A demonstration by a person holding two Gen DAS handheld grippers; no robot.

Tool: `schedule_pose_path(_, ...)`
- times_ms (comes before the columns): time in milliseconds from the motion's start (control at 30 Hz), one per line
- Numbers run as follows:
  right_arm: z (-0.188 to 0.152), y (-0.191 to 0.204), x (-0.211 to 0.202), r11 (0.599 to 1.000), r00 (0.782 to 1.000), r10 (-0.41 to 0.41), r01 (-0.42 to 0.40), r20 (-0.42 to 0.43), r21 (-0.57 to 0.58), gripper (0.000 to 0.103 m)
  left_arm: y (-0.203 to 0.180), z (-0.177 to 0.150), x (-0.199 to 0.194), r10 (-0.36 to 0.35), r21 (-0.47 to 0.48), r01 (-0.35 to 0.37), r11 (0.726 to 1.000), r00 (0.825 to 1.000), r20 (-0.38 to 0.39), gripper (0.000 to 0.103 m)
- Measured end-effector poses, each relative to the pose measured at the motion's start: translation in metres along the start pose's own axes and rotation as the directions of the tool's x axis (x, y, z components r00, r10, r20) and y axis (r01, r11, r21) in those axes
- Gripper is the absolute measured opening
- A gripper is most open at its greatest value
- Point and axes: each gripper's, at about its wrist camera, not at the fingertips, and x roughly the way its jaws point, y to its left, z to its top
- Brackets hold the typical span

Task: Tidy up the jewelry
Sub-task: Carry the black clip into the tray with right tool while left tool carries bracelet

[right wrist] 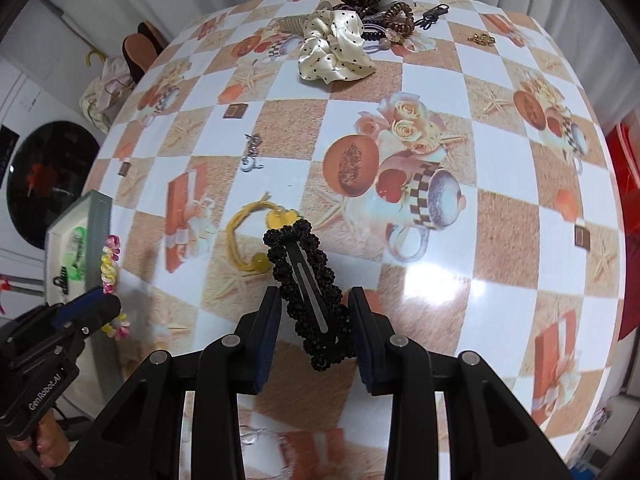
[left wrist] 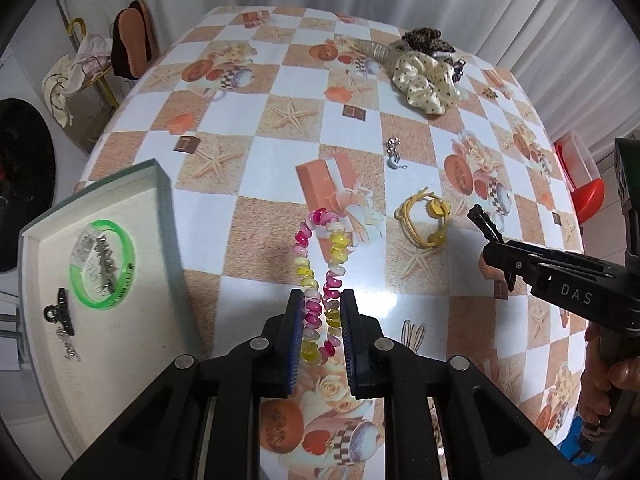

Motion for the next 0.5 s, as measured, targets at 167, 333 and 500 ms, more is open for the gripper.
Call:
schedule_pose_path(167, 0.0, 0.018, -0.011, 0.999, 0.999, 0.034, -0.034, 0.01, -0.006, 0.037, 0.016, -0.006, -0.018, 0.009, -0.014, -0.008, 1.0, 1.0, 0.027, 0.023)
schedule_pose_path(333, 0.005, 0.051, -0.018, 0.996, 0.997, 0.074, -0.073, 0.019, -0.051, 0.037, 0.041, -0.016, -0.033, 0.031, -0.049, -0.029, 0.998, 0.999, 0.04, 0.023)
schedule_pose_path(500, 0.009, 0.096, -0.019, 0.986, 0.992, 0.125, -0.122, 0.012, -0.116, 0.037, 0.075, -0.032, -0.044, 0.065, -0.108, -0.061, 0.992, 0.997, 0.04, 0.023)
